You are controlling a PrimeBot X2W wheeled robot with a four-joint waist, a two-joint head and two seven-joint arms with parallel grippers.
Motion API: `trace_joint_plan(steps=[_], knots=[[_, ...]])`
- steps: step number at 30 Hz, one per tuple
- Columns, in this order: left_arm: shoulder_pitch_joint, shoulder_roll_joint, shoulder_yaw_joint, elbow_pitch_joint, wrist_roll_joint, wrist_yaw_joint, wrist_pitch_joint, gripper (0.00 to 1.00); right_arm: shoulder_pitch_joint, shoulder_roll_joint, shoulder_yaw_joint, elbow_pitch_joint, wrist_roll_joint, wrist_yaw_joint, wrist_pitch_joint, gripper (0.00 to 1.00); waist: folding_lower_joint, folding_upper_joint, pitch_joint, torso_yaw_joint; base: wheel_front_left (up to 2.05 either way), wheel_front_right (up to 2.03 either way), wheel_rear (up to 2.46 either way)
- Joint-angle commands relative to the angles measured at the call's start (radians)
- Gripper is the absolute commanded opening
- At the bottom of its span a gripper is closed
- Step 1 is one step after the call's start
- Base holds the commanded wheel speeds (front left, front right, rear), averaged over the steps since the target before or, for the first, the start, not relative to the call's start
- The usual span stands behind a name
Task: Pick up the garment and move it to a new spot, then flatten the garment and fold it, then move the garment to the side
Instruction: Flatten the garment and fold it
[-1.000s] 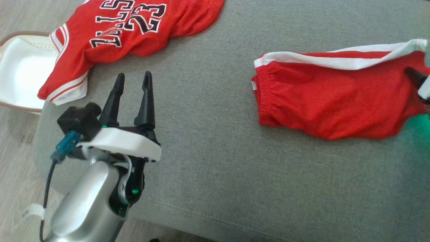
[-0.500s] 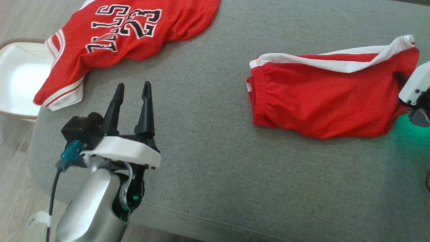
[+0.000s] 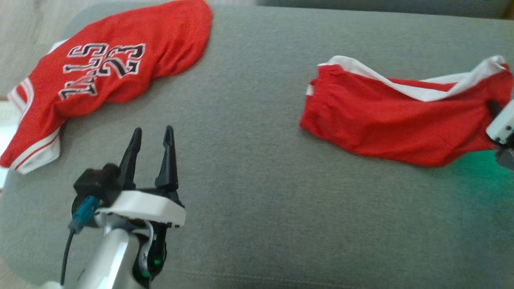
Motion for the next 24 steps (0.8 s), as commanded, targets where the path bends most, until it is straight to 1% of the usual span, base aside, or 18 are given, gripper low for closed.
trace_joint_plan(steps=[1, 3, 5, 11, 12, 18, 21, 24], knots=[[-0.008, -0.002, 0.056, -0.024, 0.015, -0.008, -0.008, 1.00, 0.003, -0.026, 0.010, -0.016, 0.007, -0.001, -0.028, 0.00, 0.0000, -0.0001, -0.026, -0.036, 0.00, 0.00, 0.00], [0.000, -0.013, 0.061, -0.018, 0.024, -0.017, -0.008, 1.00, 0.002, -0.026, 0.005, -0.013, 0.016, -0.001, -0.046, 0.00, 0.0000, -0.0001, -0.031, -0.047, 0.00, 0.00, 0.00], [0.003, -0.022, 0.065, -0.012, 0.033, -0.025, -0.008, 1.00, -0.006, -0.020, -0.002, -0.013, 0.034, -0.001, -0.042, 0.00, 0.0000, -0.0001, -0.035, -0.053, 0.00, 0.00, 0.00], [0.008, -0.042, 0.077, 0.013, 0.050, -0.045, -0.008, 1.00, -0.048, 0.047, 0.006, -0.084, 0.076, -0.001, -0.034, 0.00, 0.0000, -0.0001, -0.050, -0.056, 0.00, 0.00, 0.00], [0.008, -0.042, 0.077, 0.013, 0.050, -0.045, -0.008, 1.00, -0.048, 0.047, 0.006, -0.084, 0.076, -0.001, -0.034, 0.00, 0.0000, -0.0001, -0.050, -0.056, 0.00, 0.00, 0.00], [0.011, -0.058, 0.088, 0.039, 0.056, -0.060, -0.008, 1.00, -0.082, 0.149, 0.007, -0.146, 0.145, -0.001, 0.019, 0.00, 0.0000, -0.0001, -0.058, -0.033, 0.00, 0.00, 0.00], [0.011, -0.066, 0.093, 0.049, 0.059, -0.065, -0.008, 1.00, -0.094, 0.194, 0.016, -0.137, 0.150, -0.001, 0.034, 0.00, 0.0000, -0.0001, -0.057, -0.016, 0.00, 0.00, 0.00], [0.010, -0.074, 0.099, 0.056, 0.062, -0.070, -0.008, 1.00, -0.105, 0.232, 0.022, -0.100, 0.137, -0.001, 0.018, 0.00, 0.0000, -0.0001, -0.052, 0.002, 0.00, 0.00, 0.00]])
